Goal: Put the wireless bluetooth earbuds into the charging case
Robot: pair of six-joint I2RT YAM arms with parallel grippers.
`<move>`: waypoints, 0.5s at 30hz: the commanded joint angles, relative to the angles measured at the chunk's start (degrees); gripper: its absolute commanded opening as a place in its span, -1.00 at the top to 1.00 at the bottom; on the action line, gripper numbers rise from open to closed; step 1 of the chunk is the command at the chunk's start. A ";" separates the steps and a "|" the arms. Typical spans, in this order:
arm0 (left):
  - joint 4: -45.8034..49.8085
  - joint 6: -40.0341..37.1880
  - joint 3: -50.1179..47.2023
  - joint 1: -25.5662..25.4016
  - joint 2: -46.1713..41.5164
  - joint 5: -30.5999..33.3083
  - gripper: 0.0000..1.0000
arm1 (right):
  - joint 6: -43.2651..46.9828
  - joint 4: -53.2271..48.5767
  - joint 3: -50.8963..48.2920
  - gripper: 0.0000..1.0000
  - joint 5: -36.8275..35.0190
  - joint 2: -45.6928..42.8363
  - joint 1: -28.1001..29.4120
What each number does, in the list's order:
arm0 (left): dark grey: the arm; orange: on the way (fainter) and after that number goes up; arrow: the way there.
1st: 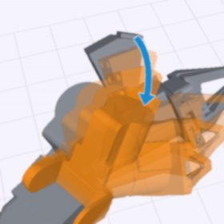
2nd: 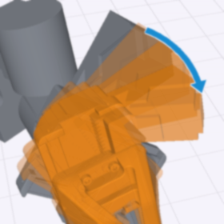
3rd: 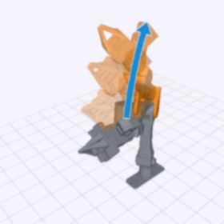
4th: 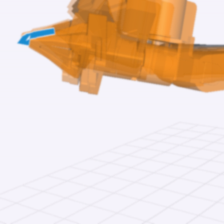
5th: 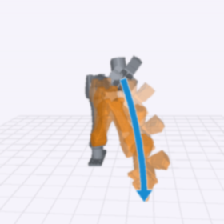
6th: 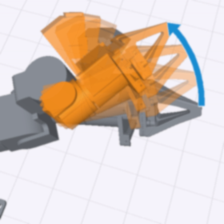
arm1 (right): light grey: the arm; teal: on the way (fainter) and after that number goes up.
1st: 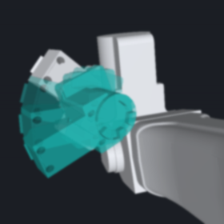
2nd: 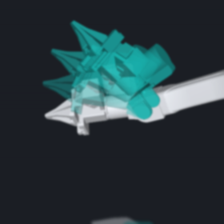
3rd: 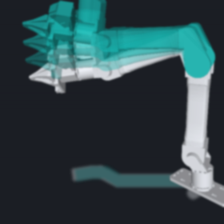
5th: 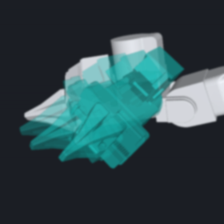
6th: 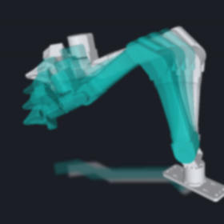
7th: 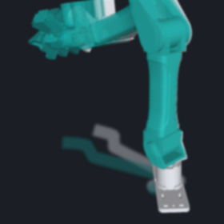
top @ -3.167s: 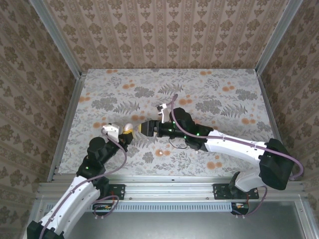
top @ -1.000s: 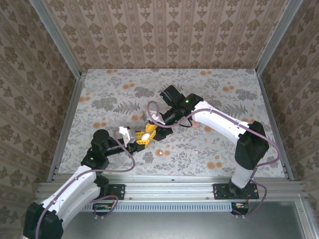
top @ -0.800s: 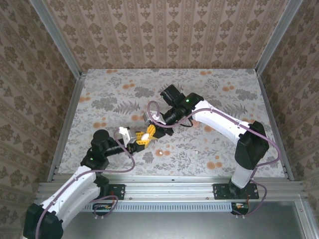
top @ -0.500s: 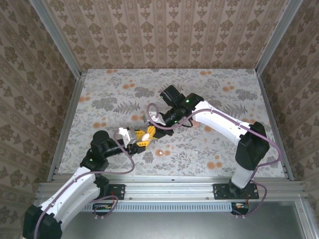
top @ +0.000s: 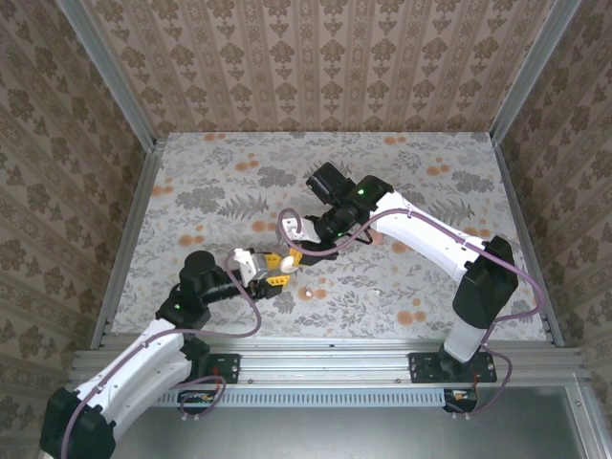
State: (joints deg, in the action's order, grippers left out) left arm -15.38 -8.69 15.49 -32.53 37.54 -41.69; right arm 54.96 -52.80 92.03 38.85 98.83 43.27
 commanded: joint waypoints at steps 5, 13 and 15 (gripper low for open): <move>0.61 -1.00 2.44 -0.42 0.11 -0.04 0.23 | 1.82 -2.01 3.14 0.86 0.70 -0.43 1.52; -0.23 -0.09 2.29 -0.42 -0.87 0.30 0.37 | 2.29 -2.68 3.96 0.86 -0.16 0.30 1.82; -0.46 0.20 2.27 -0.42 -0.98 0.38 0.32 | 2.35 -2.83 4.01 0.86 -0.67 0.42 1.78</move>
State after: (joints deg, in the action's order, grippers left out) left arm -15.29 -8.64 15.97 -32.60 37.39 -41.28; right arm 55.79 -53.04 94.30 38.83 98.85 44.69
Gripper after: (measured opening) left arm 0.332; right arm 0.115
